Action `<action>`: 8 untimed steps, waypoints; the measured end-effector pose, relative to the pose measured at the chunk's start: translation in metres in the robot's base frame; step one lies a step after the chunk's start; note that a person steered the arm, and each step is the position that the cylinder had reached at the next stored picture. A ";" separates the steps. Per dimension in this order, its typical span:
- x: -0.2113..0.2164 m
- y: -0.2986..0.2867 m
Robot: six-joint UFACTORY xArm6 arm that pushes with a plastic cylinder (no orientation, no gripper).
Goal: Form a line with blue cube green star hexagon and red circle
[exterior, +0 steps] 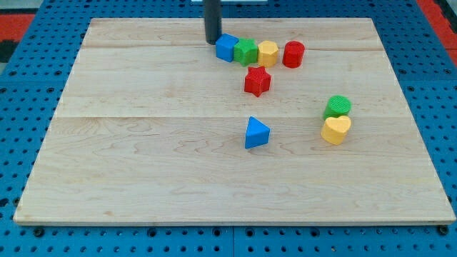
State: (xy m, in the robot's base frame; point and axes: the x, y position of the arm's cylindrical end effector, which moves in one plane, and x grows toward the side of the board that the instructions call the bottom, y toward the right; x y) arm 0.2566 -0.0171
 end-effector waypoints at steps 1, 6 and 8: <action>-0.013 -0.009; 0.014 0.168; 0.015 0.080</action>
